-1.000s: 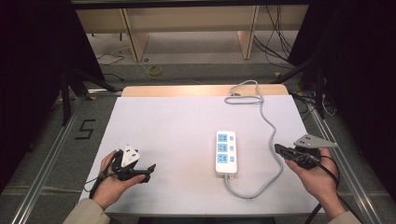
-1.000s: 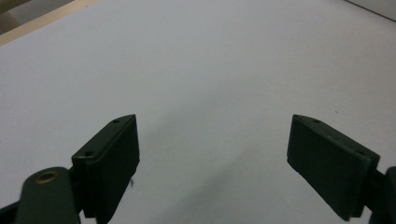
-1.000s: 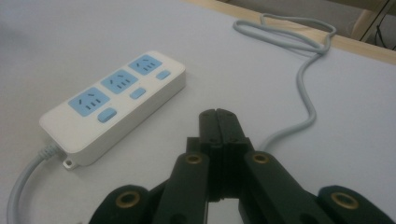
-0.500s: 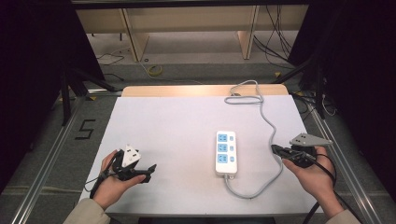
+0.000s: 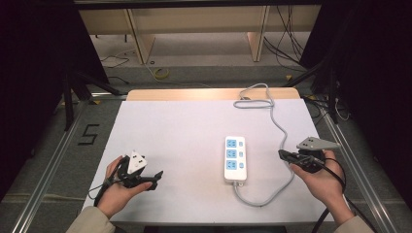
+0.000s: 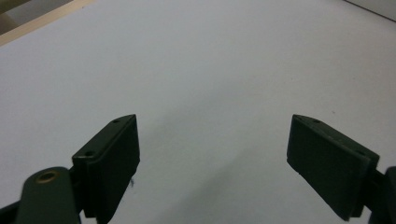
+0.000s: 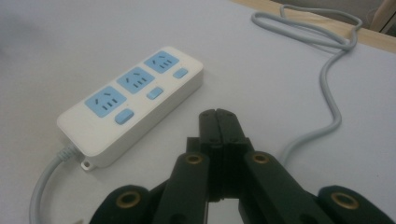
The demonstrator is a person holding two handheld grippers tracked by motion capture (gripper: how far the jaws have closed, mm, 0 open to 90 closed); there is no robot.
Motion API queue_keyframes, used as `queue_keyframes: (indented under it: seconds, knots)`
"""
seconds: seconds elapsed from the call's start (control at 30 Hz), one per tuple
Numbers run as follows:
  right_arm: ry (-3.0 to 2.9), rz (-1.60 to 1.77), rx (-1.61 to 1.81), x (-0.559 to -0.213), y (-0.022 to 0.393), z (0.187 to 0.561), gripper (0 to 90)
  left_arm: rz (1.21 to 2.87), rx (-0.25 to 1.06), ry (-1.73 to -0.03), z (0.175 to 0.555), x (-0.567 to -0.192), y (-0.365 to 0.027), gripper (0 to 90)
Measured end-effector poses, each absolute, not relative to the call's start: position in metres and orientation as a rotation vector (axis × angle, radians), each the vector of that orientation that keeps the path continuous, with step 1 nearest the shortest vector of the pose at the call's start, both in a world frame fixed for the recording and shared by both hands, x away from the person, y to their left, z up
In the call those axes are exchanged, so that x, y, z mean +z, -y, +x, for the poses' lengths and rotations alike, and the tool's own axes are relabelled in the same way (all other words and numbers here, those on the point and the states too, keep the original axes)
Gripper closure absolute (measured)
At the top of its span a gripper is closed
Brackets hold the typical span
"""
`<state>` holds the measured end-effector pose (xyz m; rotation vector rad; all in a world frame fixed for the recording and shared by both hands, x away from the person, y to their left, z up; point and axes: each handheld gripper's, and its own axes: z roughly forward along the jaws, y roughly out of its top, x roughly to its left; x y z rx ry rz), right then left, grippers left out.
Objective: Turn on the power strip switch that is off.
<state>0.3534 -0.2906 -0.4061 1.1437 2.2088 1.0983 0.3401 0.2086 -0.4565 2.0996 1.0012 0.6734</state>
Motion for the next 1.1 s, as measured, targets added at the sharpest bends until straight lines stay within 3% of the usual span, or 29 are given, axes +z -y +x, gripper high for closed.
queue_keyframes:
  seconds: [1.1]
  knots:
    - [-2.294, 1.127, 1.066, -0.401, 0.268, 0.361, 90.0, 2.092, 0.673, -1.0, 0.34, -0.457, -0.207, 16.7]
